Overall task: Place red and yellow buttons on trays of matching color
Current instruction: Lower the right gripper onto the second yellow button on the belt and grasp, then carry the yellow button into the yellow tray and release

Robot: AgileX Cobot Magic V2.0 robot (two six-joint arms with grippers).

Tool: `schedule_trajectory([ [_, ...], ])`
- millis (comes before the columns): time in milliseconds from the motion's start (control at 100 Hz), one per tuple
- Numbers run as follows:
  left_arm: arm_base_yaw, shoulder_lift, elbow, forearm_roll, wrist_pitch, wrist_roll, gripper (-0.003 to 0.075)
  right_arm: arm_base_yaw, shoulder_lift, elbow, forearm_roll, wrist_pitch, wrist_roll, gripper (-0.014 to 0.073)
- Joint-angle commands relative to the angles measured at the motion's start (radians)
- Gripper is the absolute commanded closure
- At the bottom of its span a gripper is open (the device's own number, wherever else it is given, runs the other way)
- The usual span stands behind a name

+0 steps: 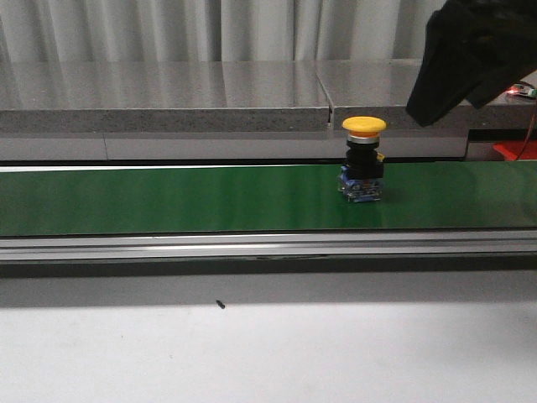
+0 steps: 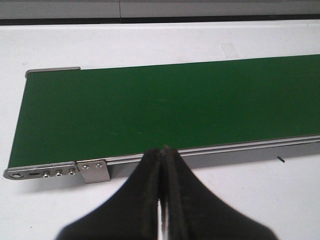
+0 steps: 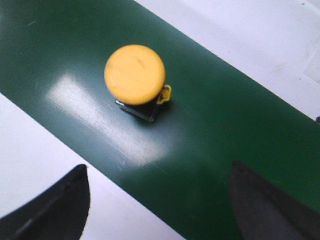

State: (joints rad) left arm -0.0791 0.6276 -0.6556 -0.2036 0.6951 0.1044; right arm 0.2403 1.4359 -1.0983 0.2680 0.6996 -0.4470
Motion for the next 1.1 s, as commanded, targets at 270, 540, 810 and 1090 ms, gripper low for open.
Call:
schedule_trajectory([
  [270, -0.007, 0.002, -0.027, -0.013, -0.06, -0.001, 0.0741, 0.003, 0.156, -0.131, 0.04, -0.046, -0.008, 0.0022],
  [540, -0.007, 0.002, -0.027, -0.013, -0.06, -0.001, 0.0741, 0.003, 0.182, -0.145, 0.068, -0.146, -0.008, 0.0272],
  [810, -0.007, 0.002, -0.027, -0.013, -0.06, -0.001, 0.0741, 0.001, 0.143, -0.128, 0.068, -0.149, -0.007, 0.041],
  [1090, -0.007, 0.002, -0.027, -0.013, -0.06, -0.001, 0.0741, -0.122, -0.002, -0.012, 0.069, -0.15, -0.001, 0.041],
])
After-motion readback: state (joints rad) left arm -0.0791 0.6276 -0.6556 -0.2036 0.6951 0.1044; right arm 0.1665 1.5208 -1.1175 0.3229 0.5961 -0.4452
